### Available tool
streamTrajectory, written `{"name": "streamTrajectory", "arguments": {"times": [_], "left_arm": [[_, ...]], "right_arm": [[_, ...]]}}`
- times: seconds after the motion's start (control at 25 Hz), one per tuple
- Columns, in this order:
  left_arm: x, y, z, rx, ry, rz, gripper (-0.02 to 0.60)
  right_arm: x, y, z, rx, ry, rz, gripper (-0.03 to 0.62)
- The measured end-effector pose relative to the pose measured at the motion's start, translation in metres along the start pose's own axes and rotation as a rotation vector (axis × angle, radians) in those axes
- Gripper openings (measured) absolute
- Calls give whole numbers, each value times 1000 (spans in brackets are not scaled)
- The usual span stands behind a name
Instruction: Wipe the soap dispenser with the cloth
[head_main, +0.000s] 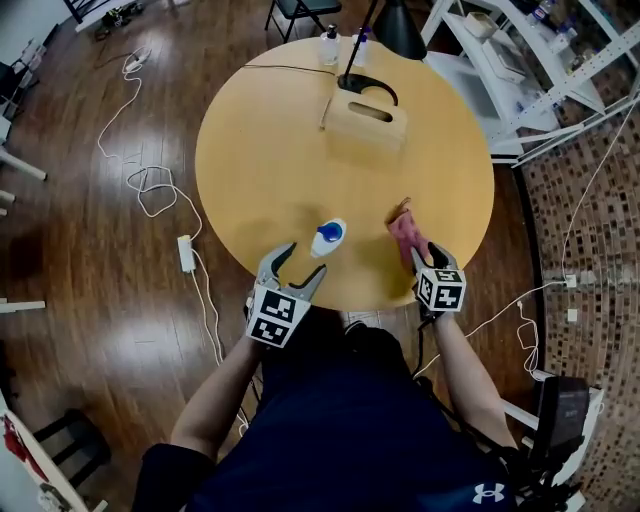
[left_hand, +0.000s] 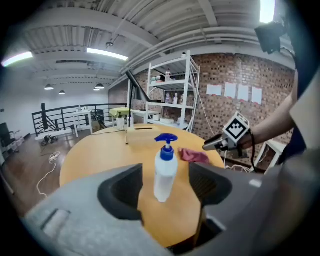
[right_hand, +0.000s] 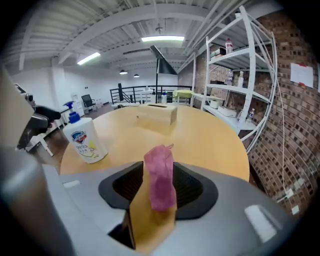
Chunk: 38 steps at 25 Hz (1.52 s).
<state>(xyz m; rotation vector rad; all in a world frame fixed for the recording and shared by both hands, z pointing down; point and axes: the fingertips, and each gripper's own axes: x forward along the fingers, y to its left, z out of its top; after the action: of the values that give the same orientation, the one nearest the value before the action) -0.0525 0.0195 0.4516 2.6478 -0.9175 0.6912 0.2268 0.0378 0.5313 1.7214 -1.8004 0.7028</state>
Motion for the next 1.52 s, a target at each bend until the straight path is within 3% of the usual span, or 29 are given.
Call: {"name": "streamTrajectory", "arguments": {"times": [0.16,0.28,0.32,0.4,0.52,0.72,0.8,0.88,1.0,1.08,1.16,1.4,1.52], "left_arm": [[14,-7,-8,13,41,12,323],[31,-3,-9,17,88,34,364],[38,-3,-9,12,101,32,366],[50,-4,-11,19,126,19,366],[67,-8,-13,69,148,8,365],[82,-12,-18,103,156,-4,359],[85,-9,-16,118,155,1,268],[86,-8,-15,127,150,-4,265],[88,-11,-15,126,130,-34,264],[89,-13,-15,124,115,-58,264],[90,-15,-14,120,107,-80,264],[89,-14,-10,118,98,-117,264],[90,-15,-9,131,90,-139,264]], "right_arm": [[44,-4,-19,-23,73,30,261],[76,-11,-32,-47,151,32,272],[82,-16,-34,-57,163,29,235],[84,-18,-26,-59,138,60,91],[68,-5,17,-16,23,179,83],[5,76,126,-49,-177,431,83],[-24,122,161,-150,-237,509,83],[-44,166,181,-261,-270,560,83],[-55,222,178,-386,-254,626,83],[-51,244,164,-489,-221,626,83],[-46,247,155,-513,-207,594,81],[-32,168,140,-300,-111,358,78],[-47,166,164,-253,-190,330,78]]}}
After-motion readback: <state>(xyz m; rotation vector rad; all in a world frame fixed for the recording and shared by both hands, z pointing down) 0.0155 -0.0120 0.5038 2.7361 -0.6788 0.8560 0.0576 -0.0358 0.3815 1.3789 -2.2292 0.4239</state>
